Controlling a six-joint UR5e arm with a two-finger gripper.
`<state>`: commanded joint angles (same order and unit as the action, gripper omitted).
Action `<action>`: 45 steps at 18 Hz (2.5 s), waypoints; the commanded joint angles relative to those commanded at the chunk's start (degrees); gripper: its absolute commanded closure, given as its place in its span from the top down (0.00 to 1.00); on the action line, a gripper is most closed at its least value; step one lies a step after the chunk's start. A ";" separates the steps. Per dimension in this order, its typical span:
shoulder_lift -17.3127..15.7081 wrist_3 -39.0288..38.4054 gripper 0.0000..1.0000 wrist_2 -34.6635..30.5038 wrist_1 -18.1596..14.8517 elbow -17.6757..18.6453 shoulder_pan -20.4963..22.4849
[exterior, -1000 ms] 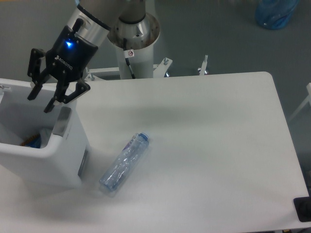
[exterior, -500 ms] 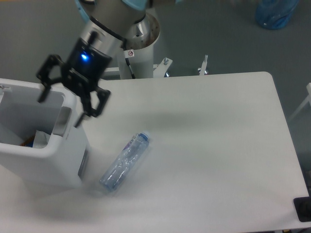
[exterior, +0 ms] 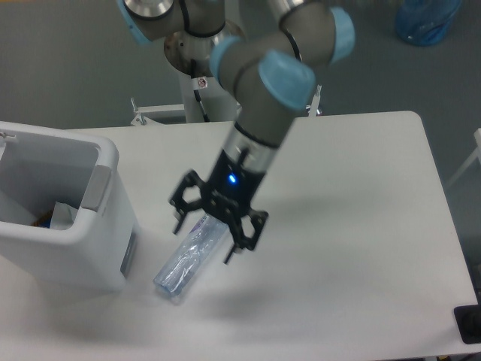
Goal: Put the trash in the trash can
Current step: 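Move the open gripper over the clear plastic bottle and lower it, then close the gripper on the bottle's cap end and lift it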
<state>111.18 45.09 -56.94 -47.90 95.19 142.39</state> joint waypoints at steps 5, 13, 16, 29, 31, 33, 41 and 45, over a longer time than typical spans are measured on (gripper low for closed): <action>4.04 -0.88 0.99 -4.13 -0.79 0.00 -5.09; 12.04 -7.38 0.98 -12.56 -13.08 -10.80 -11.16; 13.10 -7.74 0.97 -13.19 -16.42 -12.04 -12.04; 17.93 -13.00 0.94 -21.36 -19.25 -14.67 -16.70; 18.37 -13.89 0.76 -22.77 -19.34 -15.03 -17.05; 18.20 -14.50 0.49 -22.95 -19.25 -15.03 -17.32; 16.18 -14.68 0.08 -22.77 -19.43 -16.61 -17.06; 13.98 -14.59 0.07 -21.72 -19.34 -18.80 -13.20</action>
<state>125.16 30.50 -78.67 -67.24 76.39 129.19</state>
